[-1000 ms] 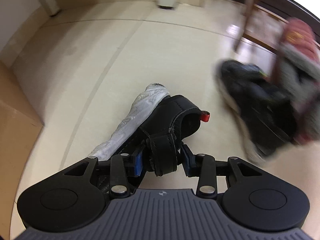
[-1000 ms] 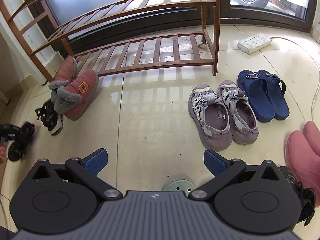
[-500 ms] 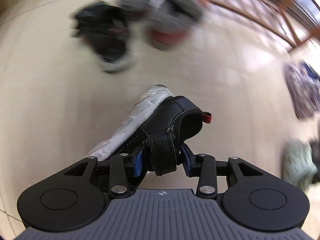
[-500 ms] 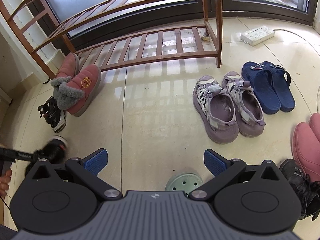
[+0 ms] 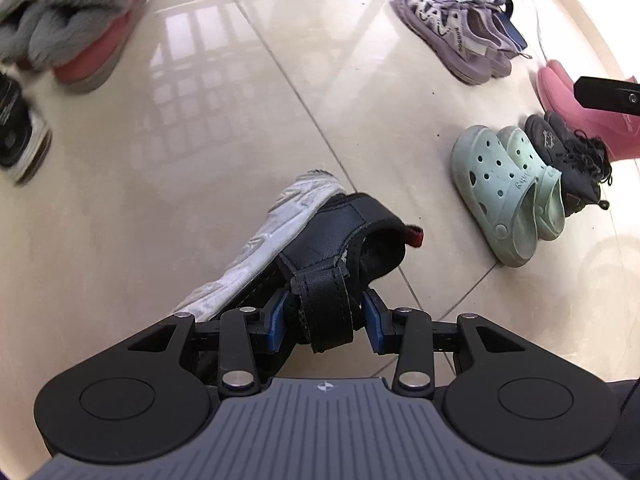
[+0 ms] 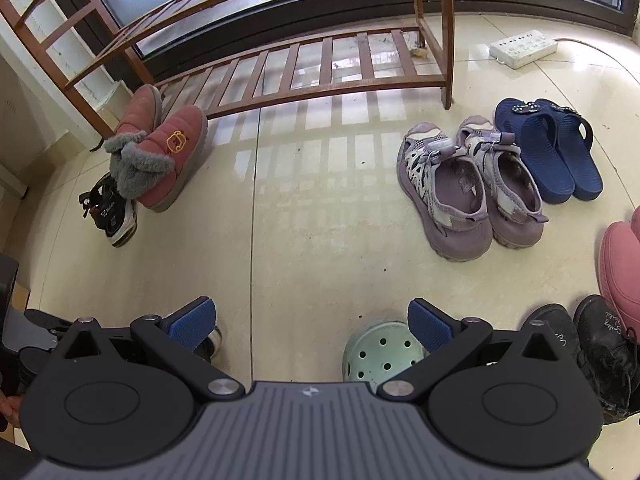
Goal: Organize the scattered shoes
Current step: 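Carry the black sandal with the left gripper toward the pink slippers and release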
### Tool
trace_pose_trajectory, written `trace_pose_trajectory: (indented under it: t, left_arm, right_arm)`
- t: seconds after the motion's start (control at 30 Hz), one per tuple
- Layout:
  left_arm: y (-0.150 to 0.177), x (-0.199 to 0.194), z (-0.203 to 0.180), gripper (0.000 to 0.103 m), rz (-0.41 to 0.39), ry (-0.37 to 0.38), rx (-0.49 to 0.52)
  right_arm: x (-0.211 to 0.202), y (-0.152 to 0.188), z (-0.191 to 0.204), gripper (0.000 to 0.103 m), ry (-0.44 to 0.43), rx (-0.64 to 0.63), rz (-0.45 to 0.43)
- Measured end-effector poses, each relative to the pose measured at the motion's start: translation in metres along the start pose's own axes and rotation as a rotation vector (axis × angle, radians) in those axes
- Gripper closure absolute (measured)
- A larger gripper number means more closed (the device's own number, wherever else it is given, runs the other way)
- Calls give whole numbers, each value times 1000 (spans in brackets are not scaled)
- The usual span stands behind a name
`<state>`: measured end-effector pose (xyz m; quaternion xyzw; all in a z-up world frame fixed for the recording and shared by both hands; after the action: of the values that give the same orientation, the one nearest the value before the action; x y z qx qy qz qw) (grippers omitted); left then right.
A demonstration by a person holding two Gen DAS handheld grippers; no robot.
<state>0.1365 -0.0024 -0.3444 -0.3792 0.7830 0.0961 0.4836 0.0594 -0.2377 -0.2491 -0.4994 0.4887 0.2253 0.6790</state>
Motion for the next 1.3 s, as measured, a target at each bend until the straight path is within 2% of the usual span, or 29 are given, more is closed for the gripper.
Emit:
trace_pose_trajectory:
  t: [0.3,0.53,0.77,1.03,1.3]
  left_arm:
    - [-22,-4,15,61,-39,-100,-5]
    - [-37,-12,24,61,-95,-118,-33]
    - [-53,-21,26,45,-156,-164,-19]
    - [-63,-31,26,44,-208,-157,-41]
    - [-67,-52,47,44,-269,-183,-134]
  right_arm:
    - [3,-2,5,0,-16,9,4]
    - [5,-2,8,0,-22,15,7]
    - [5,-3,8,0,-24,22,6]
    - [3,-3,8,0,-21,25,3]
    - [3,-3,9,0,-20,22,0]
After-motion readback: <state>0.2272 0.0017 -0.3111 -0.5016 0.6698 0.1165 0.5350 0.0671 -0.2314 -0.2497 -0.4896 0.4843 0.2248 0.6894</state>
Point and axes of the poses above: each gripper's, at about its wrist camera, not at the fingertips, and x roughly the way its jaws point, z to its left, y to its underside, the point moved 6 cm from there along x, roughly the way its jaws point, and after that the axes turned 15 degrees about y, right-handed, at the moved point
